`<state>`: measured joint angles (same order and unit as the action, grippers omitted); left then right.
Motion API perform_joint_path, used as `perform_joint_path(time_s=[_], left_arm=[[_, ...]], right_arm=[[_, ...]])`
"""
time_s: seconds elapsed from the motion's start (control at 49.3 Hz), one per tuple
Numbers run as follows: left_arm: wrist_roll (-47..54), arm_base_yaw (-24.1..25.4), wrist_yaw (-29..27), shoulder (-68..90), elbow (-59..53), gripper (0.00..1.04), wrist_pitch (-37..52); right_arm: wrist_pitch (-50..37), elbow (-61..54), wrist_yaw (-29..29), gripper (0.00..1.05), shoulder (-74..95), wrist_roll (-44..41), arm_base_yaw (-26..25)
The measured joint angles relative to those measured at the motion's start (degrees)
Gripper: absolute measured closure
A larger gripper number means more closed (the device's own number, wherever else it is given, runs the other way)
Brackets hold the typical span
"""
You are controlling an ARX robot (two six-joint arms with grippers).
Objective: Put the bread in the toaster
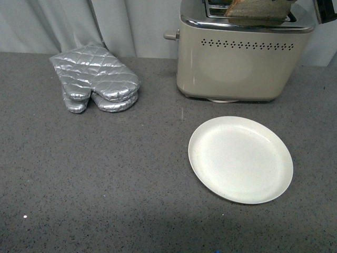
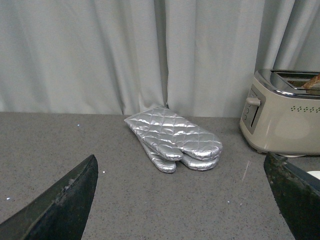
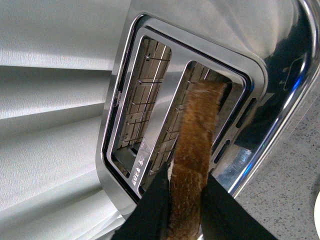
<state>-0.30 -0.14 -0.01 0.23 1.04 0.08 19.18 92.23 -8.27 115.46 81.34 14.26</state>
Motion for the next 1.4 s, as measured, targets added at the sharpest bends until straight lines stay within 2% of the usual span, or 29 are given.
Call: perform_joint_path(time_s=[0.223,0.345,0.467,0.568,0.771,0.812,0.893,1.055,1.238,1.401], left_arm=[[0.0,0.0,0.0,0.0,0.0,0.07,0.0],[0.0,0.0,0.0,0.0,0.0,0.07,0.0],[0.0,0.0,0.0,0.0,0.0,0.07,0.0],[0.0,0.0,0.0,0.0,0.0,0.07,0.0],[0.0,0.0,0.0,0.0,0.0,0.07,0.0],[0.0,0.0,0.0,0.0,0.0,0.07,0.0],[0.0,0.0,0.0,0.0,0.0,0.07,0.0],[0.0,0.0,0.0,0.0,0.0,0.07,0.0],[0.0,0.0,0.0,0.0,0.0,0.07,0.0],[0.0,0.0,0.0,0.0,0.0,0.07,0.0]], right_arm=[[-6.9,-3.1,-4.3,0.56,-3.1,-13.4,0.7],[-14.2,-9.8,-6.8,0.33,-9.7,-30.4,2.1],[-27.1,-21.5,-8.0,0.08,-20.0,-50.3,4.8],[-34.1,-30.2,-9.3,0.10,-26.6,-62.9,6.7],[-46.3,-50.4,-12.4,0.10,-41.2,-82.1,8.2],[-49.2,-54.3,-13.0,0.11,-44.4,-83.9,8.0],[-52.5,-62.6,-11.3,0.27,-52.7,-82.9,6.1],[-54.1,-73.9,-6.2,0.62,-61.6,-82.0,0.5],[-53.9,-80.6,-1.7,1.02,-69.0,-82.0,-4.0],[-51.8,-84.9,1.2,1.04,-75.0,-81.9,-7.1]])
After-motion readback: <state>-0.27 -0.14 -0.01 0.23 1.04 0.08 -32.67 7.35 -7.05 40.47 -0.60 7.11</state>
